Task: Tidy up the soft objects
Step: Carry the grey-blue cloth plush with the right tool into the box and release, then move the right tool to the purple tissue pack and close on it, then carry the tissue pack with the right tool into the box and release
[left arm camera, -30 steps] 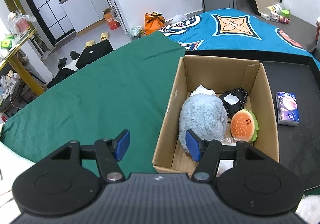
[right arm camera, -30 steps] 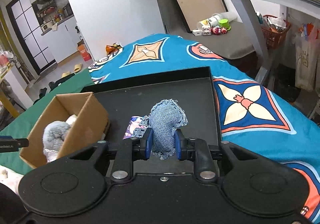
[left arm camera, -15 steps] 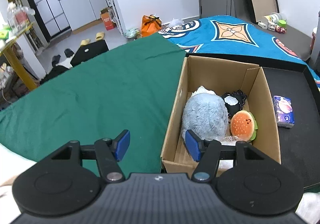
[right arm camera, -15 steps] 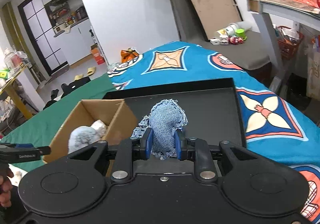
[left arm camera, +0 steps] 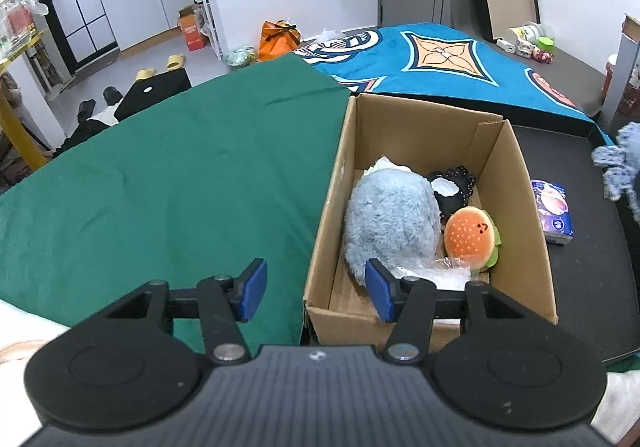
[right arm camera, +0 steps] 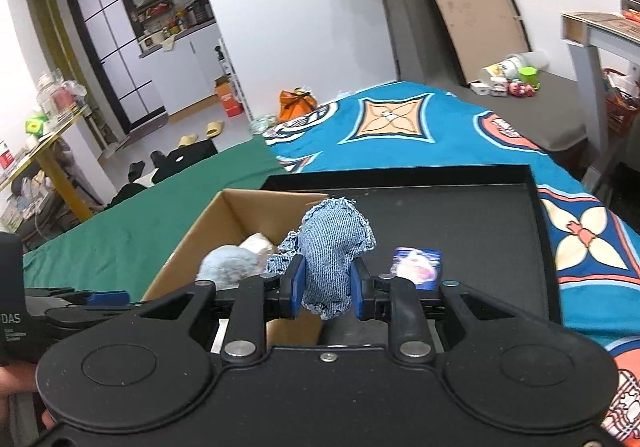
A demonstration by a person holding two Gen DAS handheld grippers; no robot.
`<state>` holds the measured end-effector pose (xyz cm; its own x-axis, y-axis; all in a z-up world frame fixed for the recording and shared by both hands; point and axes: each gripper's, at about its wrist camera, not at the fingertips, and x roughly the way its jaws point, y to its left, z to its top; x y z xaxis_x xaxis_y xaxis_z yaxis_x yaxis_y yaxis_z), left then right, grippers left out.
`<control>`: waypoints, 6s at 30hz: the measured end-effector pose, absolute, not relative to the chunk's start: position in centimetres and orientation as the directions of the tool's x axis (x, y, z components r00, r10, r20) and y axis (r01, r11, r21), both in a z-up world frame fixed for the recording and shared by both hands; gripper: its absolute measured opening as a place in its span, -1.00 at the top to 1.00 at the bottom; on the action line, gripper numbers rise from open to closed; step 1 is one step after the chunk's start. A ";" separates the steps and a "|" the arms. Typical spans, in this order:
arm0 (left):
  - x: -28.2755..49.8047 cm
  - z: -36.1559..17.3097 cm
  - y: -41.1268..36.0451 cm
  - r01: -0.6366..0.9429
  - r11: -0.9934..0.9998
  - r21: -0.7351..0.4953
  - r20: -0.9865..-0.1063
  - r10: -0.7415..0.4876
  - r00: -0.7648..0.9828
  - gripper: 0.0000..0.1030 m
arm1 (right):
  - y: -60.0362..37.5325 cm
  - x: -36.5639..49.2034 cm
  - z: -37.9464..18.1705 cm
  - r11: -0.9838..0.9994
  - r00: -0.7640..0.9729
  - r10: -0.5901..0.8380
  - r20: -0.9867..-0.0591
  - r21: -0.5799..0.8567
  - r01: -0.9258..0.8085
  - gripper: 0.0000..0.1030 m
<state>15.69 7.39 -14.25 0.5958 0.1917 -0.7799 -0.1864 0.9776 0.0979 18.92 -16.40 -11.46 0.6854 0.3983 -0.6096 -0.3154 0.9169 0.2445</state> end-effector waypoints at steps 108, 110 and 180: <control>20.3 -16.5 3.5 -0.159 0.894 0.420 -0.782 0.445 0.437 0.00 | -18.9 26.5 -24.4 0.951 0.645 0.310 -0.699 0.233 -0.204 -0.54; 20.6 -16.8 3.5 -0.153 0.891 0.427 -0.784 0.449 0.429 0.00 | -18.7 26.5 -24.6 0.951 0.644 0.308 -0.700 0.226 -0.209 -0.60; 15.4 -13.8 7.0 -0.213 0.952 0.221 -0.775 0.304 0.554 0.00 | -15.9 19.2 -11.1 0.932 0.730 0.357 -0.583 0.171 -0.320 -0.02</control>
